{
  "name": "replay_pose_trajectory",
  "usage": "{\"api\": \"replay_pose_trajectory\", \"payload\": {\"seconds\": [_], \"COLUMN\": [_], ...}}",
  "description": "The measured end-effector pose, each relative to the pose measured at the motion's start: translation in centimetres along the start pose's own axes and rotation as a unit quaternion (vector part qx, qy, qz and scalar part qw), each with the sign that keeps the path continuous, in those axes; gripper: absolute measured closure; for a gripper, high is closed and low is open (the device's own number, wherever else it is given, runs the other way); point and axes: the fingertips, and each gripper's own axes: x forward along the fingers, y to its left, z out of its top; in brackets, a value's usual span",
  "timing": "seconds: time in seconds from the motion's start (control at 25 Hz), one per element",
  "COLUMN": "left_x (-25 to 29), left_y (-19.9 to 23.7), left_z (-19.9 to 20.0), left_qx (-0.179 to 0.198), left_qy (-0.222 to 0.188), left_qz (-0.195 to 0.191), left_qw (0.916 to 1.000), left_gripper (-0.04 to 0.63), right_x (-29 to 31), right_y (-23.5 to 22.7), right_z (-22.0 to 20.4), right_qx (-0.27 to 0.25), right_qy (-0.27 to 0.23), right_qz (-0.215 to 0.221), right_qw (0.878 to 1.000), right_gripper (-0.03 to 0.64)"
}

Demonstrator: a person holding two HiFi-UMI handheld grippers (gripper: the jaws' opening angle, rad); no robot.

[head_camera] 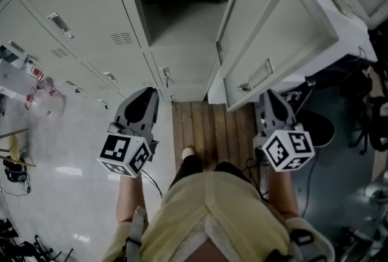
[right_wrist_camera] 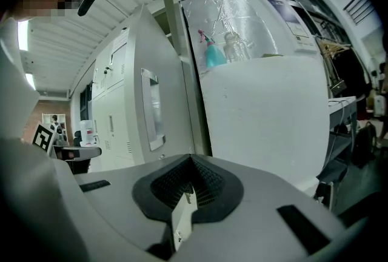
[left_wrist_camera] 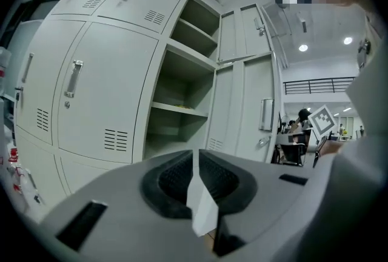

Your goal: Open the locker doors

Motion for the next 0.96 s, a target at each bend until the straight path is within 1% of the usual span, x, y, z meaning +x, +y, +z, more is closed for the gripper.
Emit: {"api": "replay_pose_trajectory", "payload": {"seconds": [0.16,0.32,0.72,0.96], "left_x": [0.2,1.4,3.5,4.2], "left_y": [1.0,0.6,-1.4,-2.1], "left_z": [-0.1,-0.4,-1.1,-0.5], "left_qx": [-0.003,-0.004,0.009,0.022], "left_qy": [0.004,0.009,0.028,0.022], "left_qz": [-0.002,-0.018,-0.059,-0.07], "left_qw": [1.0,0.9998,0.9978,0.9971], "left_gripper": [0.565,0.566,0.566,0.566], "right_x": [-0.5,-0.9,-1.6,-1.3], "right_y": [-0.8,-1.4,-2.2,-2.3], "right_z": [0.4,0.3,-1.1,-0.7], "right_qx": [-0.001,-0.001,0.005,0.0], "right_qy": [-0.003,-0.002,0.01,0.007], "right_qz": [-0.024,-0.038,-0.057,-0.057], "right_qw": [1.0,0.999,0.998,0.998], "right_gripper": [0.623,0.623,0.623,0.623]}}
